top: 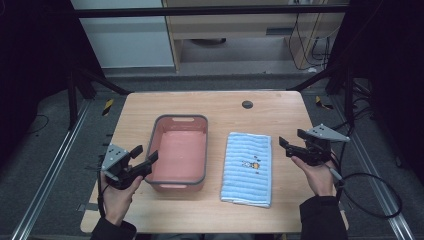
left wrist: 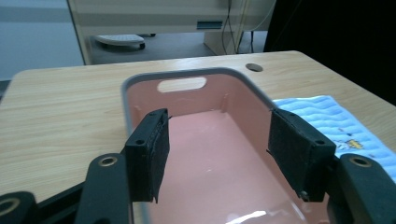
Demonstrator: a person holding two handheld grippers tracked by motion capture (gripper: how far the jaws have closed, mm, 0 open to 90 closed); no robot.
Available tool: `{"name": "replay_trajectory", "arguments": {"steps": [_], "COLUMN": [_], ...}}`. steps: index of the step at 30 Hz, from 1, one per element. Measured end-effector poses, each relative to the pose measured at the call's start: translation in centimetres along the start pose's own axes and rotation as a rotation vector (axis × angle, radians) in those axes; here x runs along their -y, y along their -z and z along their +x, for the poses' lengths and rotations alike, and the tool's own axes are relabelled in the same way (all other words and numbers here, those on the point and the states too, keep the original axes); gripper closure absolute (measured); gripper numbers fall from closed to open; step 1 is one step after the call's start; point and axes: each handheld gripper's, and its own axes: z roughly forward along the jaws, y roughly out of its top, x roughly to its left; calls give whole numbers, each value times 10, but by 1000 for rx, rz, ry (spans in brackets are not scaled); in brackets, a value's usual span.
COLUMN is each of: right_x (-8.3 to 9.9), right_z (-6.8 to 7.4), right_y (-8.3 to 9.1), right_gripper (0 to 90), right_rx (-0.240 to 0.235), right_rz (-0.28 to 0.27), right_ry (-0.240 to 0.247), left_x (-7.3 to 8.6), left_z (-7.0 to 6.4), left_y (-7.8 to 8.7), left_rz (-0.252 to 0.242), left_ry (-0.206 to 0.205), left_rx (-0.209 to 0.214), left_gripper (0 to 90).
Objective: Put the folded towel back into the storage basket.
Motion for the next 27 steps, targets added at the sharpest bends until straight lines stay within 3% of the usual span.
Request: {"name": "replay_trajectory", "arguments": {"steps": [4, 11, 27], "right_x": [-5, -8, -7], "right_z": [1, 0, -4], "right_y": [-4, -11, -22], "right_gripper": [281, 309, 338], "right_rx": [-14, 6, 8], "right_rz": [-7, 0, 18], "right_ry": [7, 21, 13], "left_x": [-3, -3, 5], "left_z": [-15, -42, -87], "left_y": [-7, -20, -41], "left_rz": [5, 11, 48], "left_ry": [-14, -39, -91], "left_rx": [25, 61, 137], "left_gripper": [392, 402, 434]}}
